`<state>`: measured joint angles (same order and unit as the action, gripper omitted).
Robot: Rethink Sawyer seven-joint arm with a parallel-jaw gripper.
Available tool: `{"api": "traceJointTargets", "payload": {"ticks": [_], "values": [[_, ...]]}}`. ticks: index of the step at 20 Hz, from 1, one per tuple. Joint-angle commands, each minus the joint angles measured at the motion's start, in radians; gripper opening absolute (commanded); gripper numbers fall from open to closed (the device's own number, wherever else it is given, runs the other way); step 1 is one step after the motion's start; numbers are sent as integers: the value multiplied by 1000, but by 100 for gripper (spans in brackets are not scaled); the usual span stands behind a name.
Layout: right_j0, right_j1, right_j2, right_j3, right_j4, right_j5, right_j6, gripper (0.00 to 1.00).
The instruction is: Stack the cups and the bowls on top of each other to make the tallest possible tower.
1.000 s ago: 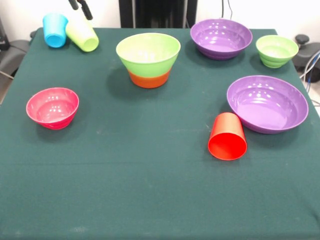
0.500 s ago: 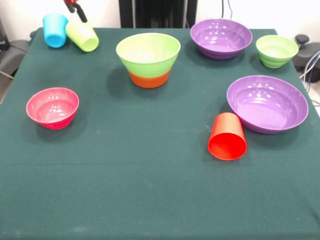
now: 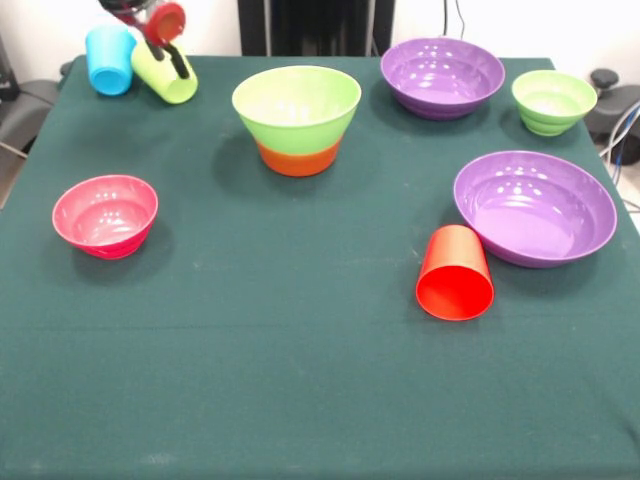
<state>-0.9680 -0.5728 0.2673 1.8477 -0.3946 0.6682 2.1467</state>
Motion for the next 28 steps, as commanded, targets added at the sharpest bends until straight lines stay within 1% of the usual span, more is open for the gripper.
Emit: {"api": "traceJointTargets", "payload": {"ticks": [1,5,8,10,12,16,19,28], "values": [[10,121,92,-26,-94,-103,-149,100],[8,149,98,-51,-105,-107,-148,100],[8,153,101,-56,-111,-110,-142,100],[9,143,101,-52,-113,-105,-137,100],[9,121,101,-41,-109,-84,-134,100],[5,21,101,17,-82,-20,-127,100],[1,-54,100,79,-64,-2,-115,100],[8,-98,103,105,-42,31,-106,100]]}}
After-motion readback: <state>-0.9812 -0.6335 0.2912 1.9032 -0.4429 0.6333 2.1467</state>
